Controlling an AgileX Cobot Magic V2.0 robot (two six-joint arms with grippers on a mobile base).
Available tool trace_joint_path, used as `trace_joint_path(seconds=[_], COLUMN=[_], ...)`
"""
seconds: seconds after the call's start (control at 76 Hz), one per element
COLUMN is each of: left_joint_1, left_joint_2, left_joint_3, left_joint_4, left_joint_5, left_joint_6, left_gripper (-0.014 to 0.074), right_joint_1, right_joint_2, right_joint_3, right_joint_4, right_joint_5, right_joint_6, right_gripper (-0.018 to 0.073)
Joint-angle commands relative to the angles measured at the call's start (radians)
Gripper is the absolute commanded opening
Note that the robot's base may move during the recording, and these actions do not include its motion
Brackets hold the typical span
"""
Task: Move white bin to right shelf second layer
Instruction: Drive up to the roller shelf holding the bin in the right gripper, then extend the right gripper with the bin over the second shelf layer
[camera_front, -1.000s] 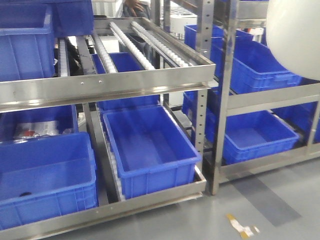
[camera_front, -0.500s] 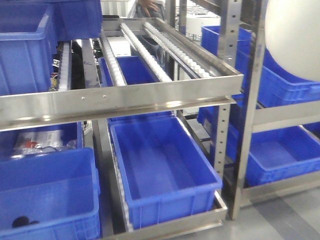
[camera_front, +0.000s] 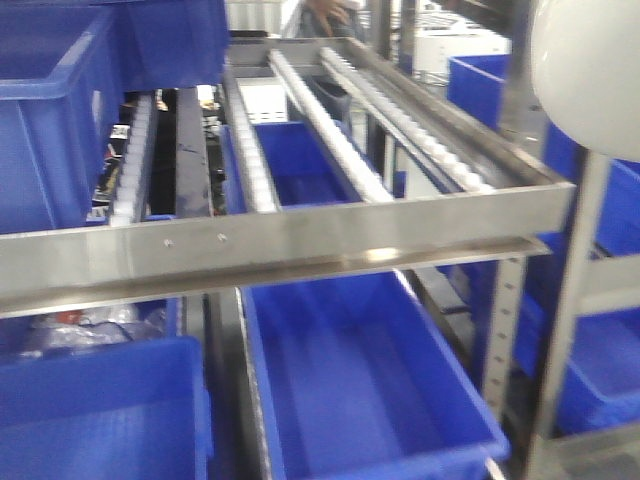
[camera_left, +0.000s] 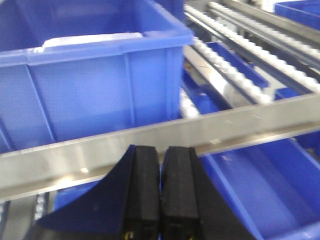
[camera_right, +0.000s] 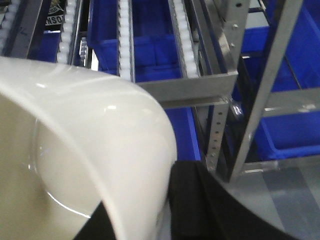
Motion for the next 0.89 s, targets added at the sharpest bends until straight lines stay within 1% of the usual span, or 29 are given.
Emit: trace_joint_path(seconds=[0.0, 0.882], left_joint_1=[-0.005, -0.005], left_joint_2=[-0.014, -0.014], left_joint_3=[0.037, 0.037], left_joint_4=[0.000, 0.000], left_joint_5=[-0.085, -0.085], left_joint_6=[-0.003, -0.003], left_gripper=[0.0085, 0.0085], right_joint_1=[-0.002, -0.002], right_joint_2=[0.001, 0.001], right_joint_3=[-0.034, -0.034], right_joint_4=[0.009, 0.009], right_joint_5=[-0.098, -0.098], right_joint_6=[0.001, 0.001], right_gripper=[0.0048, 0.0048])
